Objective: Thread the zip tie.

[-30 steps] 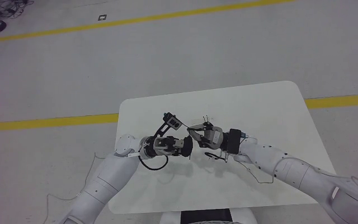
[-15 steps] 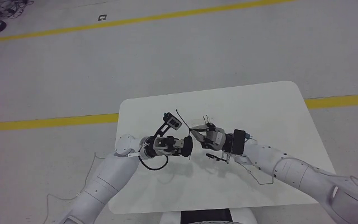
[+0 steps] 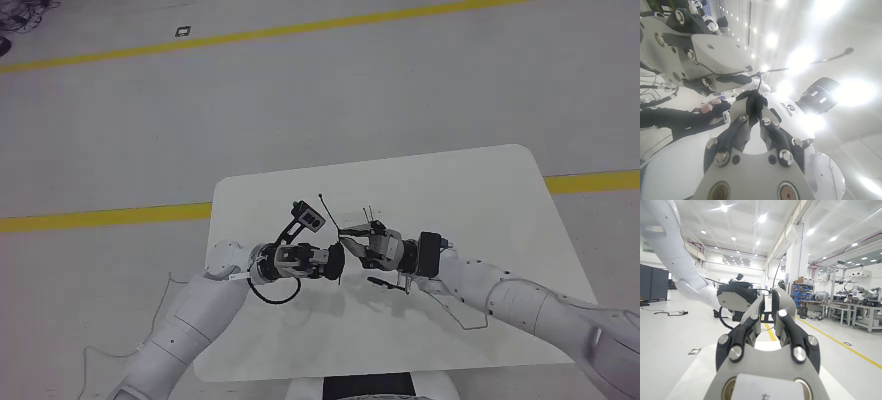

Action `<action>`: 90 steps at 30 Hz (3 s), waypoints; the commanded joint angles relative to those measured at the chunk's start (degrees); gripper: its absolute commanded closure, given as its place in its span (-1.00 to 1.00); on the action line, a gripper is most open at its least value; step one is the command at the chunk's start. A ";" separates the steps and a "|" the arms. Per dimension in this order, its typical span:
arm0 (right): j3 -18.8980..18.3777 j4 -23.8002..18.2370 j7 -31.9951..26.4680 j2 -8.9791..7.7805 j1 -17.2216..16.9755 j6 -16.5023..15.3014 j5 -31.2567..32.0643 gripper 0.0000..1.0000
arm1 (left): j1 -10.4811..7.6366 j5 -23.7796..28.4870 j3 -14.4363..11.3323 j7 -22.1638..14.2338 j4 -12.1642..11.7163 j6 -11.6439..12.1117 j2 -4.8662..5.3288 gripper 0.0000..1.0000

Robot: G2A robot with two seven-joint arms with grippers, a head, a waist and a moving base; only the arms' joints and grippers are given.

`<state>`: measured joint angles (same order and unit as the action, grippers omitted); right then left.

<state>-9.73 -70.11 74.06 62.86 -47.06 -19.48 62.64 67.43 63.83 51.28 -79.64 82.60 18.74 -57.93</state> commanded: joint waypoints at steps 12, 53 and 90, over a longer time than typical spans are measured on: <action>-0.01 0.67 -0.22 0.55 0.20 0.00 -0.58 0.70 | 0.00 0.00 0.00 0.00 0.00 0.00 0.00 1.00; -0.01 2.46 -0.65 2.36 0.88 0.00 -0.54 0.76 | 0.00 0.00 0.00 0.00 0.00 0.00 0.00 1.00; -0.01 2.73 -0.93 2.19 1.28 0.00 0.21 0.82 | 0.00 0.00 0.00 0.00 0.00 0.00 0.00 1.00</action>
<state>-9.74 -67.37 73.18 65.07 -45.77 -19.48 62.84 67.43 63.83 51.28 -79.64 82.60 18.74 -57.93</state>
